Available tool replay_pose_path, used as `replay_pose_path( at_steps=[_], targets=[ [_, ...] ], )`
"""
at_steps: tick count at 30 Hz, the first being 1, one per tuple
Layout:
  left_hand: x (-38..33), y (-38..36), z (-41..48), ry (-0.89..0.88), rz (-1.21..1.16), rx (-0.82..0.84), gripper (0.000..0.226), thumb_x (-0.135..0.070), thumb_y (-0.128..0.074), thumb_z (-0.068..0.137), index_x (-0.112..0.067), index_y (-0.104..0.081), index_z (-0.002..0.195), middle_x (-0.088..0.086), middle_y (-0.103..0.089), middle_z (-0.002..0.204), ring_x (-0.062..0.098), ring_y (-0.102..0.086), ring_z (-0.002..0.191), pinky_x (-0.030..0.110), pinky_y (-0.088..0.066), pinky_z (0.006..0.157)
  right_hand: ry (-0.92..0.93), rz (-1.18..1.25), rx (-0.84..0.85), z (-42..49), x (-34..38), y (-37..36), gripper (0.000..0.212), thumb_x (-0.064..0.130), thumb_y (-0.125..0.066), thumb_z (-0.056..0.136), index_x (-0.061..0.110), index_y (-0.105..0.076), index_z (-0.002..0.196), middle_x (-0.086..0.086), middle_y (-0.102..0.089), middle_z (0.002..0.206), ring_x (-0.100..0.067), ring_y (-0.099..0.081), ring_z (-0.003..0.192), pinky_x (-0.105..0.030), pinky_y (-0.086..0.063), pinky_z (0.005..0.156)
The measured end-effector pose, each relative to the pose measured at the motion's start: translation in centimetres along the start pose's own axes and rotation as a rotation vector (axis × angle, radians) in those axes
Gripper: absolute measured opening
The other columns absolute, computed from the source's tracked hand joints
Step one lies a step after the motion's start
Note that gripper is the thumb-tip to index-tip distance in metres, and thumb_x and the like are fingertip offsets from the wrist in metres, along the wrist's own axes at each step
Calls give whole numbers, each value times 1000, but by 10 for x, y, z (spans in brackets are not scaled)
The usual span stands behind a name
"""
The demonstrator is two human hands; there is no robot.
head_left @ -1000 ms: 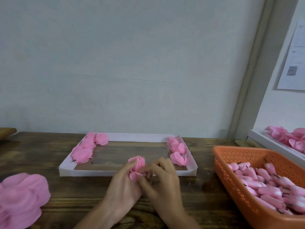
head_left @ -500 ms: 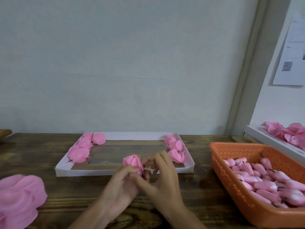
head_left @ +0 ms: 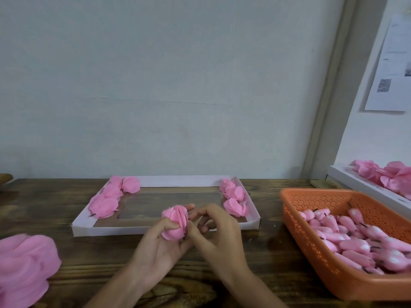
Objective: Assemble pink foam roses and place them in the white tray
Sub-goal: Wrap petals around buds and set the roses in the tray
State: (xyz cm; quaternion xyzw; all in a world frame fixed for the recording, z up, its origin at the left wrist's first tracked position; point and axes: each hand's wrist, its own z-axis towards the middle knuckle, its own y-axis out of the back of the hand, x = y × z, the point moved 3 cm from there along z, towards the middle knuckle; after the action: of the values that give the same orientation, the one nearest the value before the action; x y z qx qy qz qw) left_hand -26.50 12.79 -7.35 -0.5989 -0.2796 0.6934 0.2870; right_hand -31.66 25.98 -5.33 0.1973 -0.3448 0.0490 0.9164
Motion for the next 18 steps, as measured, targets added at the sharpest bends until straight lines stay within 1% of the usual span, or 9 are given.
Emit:
replay_pose_path(
  at_steps=[2, 3, 5, 7, 9, 11, 14, 16, 18],
  targets=[
    [1, 1, 0, -2, -13, -10, 52, -4, -70, 71, 1, -72, 123, 28, -63, 136, 43, -68, 117, 41, -62, 87, 36, -36, 22, -1, 1, -1, 8, 34, -69, 94, 28, -67, 98, 13, -69, 94, -18, -66, 85, -38, -55, 70],
    [1, 1, 0, -2, -13, -16, 53, -5, -68, 74, 1, -70, 126, 28, -64, 136, 42, -69, 116, 40, -62, 85, 59, -43, 28, -1, 2, -1, 9, 36, -69, 95, 28, -66, 99, 14, -69, 95, -17, -66, 86, -37, -55, 70],
    [2, 3, 0, 1, 4, -27, 58, -3, -62, 76, 3, -64, 134, 28, -64, 136, 41, -69, 112, 40, -62, 85, 96, -50, 27, 0, 3, -1, 10, 35, -71, 94, 27, -67, 99, 16, -68, 96, -14, -66, 84, -31, -55, 68],
    [2, 3, 1, 5, 9, -18, 57, 0, -57, 78, 5, -62, 134, 29, -63, 136, 42, -69, 113, 41, -62, 87, 93, -35, 24, 1, 2, -1, 8, 31, -73, 93, 27, -68, 98, 15, -69, 95, -13, -67, 82, -22, -54, 66],
    [2, 2, 0, 18, -15, 0, 50, -1, -52, 82, 5, -65, 130, 31, -63, 135, 44, -68, 115, 42, -62, 86, 78, -26, 28, 1, 0, -1, 4, 30, -71, 95, 29, -69, 98, 14, -69, 94, -13, -68, 82, -22, -55, 66],
    [1, 0, 0, 27, -15, 22, 50, -2, -52, 83, 5, -66, 130, 32, -61, 138, 45, -66, 121, 42, -60, 90, 63, -18, 26, 0, -1, -2, 5, 31, -70, 95, 31, -69, 100, 15, -71, 94, -13, -69, 82, -23, -55, 65],
    [-1, -7, -2, 31, 24, 89, 55, -8, -59, 81, 5, -63, 134, 31, -59, 141, 42, -63, 127, 41, -57, 96, 43, -32, 8, 0, 0, -1, 12, 31, -72, 94, 34, -65, 103, 19, -72, 95, -9, -70, 82, -16, -53, 63],
    [-1, -8, -2, 37, 14, 102, 53, -9, -62, 78, 5, -67, 130, 31, -62, 137, 41, -65, 124, 41, -58, 95, 52, -84, 2, -1, 1, -2, 11, 31, -71, 95, 33, -63, 102, 18, -70, 94, -9, -69, 81, -18, -55, 62],
    [0, -7, -2, 40, -11, 110, 51, -7, -63, 74, 5, -69, 124, 29, -63, 132, 42, -66, 120, 43, -58, 93, 72, -138, -1, -1, 2, -2, 8, 33, -68, 98, 33, -61, 103, 16, -68, 93, -10, -68, 79, -25, -56, 61]
  ],
)
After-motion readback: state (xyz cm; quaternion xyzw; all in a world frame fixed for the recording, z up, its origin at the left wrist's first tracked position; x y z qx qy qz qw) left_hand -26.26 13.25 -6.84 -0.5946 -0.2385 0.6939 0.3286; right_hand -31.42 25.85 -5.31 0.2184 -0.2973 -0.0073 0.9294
